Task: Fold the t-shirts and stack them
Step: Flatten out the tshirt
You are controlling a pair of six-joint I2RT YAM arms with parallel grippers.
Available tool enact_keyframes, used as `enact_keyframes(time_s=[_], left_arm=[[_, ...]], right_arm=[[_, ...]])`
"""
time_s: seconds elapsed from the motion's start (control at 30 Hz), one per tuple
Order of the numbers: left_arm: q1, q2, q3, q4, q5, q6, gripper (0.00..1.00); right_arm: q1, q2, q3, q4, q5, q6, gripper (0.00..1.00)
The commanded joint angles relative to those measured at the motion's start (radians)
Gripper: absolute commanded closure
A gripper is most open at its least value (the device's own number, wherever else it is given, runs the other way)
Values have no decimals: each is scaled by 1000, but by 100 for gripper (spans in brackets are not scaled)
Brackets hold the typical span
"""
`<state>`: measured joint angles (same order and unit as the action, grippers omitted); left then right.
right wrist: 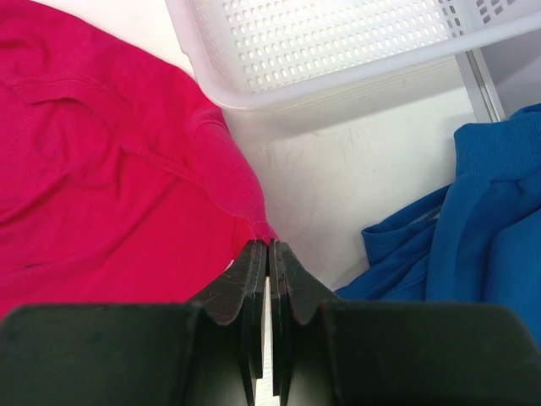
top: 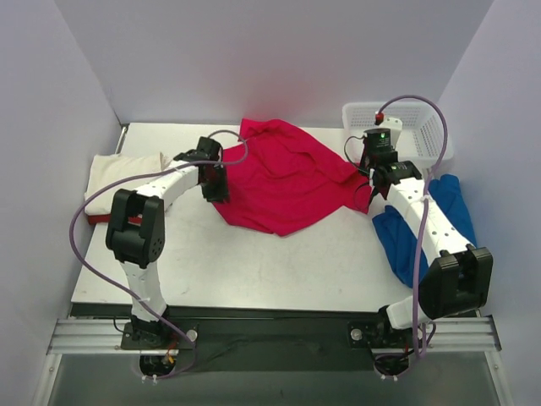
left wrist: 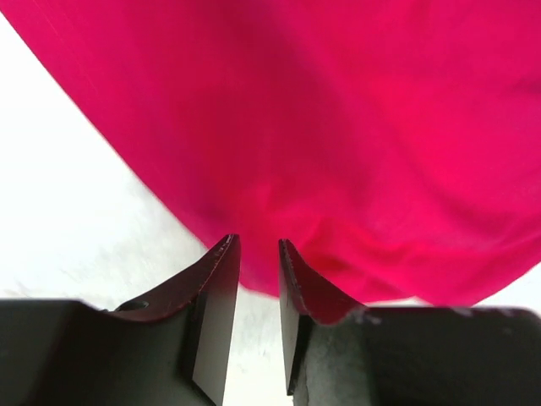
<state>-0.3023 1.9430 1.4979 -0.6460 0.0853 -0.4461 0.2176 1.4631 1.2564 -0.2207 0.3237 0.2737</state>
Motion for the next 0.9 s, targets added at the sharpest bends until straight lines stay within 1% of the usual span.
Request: enact_keyframes(time_s=[0.0,0.03,0.13,0.23,0.3,0.43,0.47,0.63,0.7,0.73,0.83,0.87], left_arm=[[-29,-87,-85,-32,24,-57,62],[-34,-104,-123,-21,31,-65,61],[-46,-127,-159,-20,34,-88,59],[-52,-127,-162,-46,13,-105,57],[-58,-127,-180,-32,19,-114,55],[-69,-75,-171,-15,13,-117,49],[-70,-61,-166,-17,13,-118,42],[-87,-12,-150,-41,-19,-120,42],[-89,5,-146,-59,-35,-120,49],[-89,11,-143,-64,-38,-114,57],[-89,30,-128,-80,-50,-109,87],[-89,28,-119,-92,-58,-111,100]], right_arm=[[5,2,-2,0,-9,15,100],[5,3,-3,0,-12,16,100],[6,8,-5,0,-18,13,100],[5,11,-8,1,-26,12,100],[6,11,-9,1,-26,10,100],[5,6,-14,3,-28,7,100],[5,5,-14,3,-23,5,100],[6,-1,-15,3,-18,4,100],[6,-3,-17,3,-15,4,100],[5,-4,-17,3,-14,5,100],[5,-7,-20,3,-9,5,100],[5,-9,-20,3,-5,7,100]])
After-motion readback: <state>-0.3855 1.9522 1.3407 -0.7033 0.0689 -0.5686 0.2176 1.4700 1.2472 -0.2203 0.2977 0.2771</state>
